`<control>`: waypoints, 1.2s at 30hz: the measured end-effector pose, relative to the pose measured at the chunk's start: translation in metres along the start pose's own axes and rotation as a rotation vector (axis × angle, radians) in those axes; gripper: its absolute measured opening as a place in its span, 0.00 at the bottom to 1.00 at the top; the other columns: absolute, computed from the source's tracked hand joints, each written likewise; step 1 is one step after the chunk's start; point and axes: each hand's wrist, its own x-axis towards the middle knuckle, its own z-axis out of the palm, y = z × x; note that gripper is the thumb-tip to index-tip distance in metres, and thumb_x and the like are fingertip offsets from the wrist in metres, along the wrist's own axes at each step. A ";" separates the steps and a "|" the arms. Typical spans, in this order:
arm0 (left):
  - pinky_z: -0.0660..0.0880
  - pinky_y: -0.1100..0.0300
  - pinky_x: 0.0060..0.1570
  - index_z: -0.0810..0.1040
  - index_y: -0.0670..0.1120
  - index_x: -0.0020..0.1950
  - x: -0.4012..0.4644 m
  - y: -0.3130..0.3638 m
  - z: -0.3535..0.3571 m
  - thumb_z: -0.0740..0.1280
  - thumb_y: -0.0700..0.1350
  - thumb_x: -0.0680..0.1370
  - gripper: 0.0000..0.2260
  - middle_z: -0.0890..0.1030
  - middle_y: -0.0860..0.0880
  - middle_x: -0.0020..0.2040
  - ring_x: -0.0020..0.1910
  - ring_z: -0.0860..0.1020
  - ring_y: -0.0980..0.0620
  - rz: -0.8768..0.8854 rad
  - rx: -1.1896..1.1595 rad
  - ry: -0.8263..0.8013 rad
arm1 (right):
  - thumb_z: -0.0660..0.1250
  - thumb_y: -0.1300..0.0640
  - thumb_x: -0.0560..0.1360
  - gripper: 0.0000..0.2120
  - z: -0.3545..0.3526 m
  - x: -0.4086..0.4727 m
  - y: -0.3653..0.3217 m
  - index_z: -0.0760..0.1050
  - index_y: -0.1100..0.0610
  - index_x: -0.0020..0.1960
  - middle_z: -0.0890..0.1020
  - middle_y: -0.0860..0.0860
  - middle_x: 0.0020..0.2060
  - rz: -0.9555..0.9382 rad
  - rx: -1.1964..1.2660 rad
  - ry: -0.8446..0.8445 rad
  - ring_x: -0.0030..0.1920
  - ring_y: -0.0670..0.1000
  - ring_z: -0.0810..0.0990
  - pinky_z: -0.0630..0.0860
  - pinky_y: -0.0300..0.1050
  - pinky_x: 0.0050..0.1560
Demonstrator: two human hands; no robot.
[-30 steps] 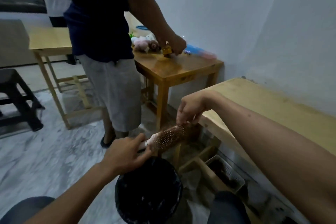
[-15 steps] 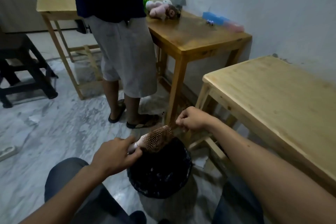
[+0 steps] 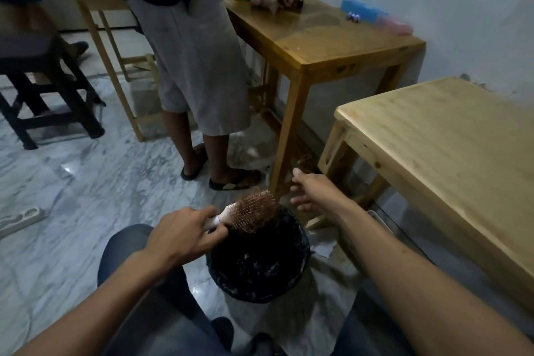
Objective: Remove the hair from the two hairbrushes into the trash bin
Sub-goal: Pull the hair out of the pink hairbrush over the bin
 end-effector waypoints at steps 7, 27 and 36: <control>0.69 0.56 0.28 0.75 0.51 0.44 0.000 0.013 -0.003 0.57 0.65 0.73 0.19 0.76 0.50 0.29 0.29 0.75 0.52 -0.032 -0.016 -0.023 | 0.72 0.55 0.79 0.04 -0.005 -0.002 0.022 0.85 0.54 0.50 0.87 0.53 0.46 -0.169 -0.075 0.022 0.36 0.44 0.80 0.75 0.35 0.31; 0.66 0.58 0.28 0.76 0.52 0.44 -0.009 0.037 0.006 0.64 0.60 0.76 0.12 0.75 0.52 0.29 0.30 0.74 0.53 -0.170 -0.055 -0.040 | 0.69 0.38 0.78 0.16 -0.017 -0.013 0.042 0.78 0.46 0.59 0.85 0.48 0.54 -0.046 0.018 -0.149 0.50 0.51 0.85 0.78 0.42 0.40; 0.75 0.56 0.32 0.77 0.53 0.45 -0.013 0.032 0.002 0.63 0.62 0.75 0.14 0.77 0.51 0.29 0.31 0.77 0.52 -0.216 -0.038 -0.049 | 0.71 0.55 0.80 0.07 -0.013 0.002 0.057 0.85 0.57 0.47 0.83 0.49 0.33 -0.041 -0.041 0.085 0.33 0.46 0.78 0.74 0.40 0.34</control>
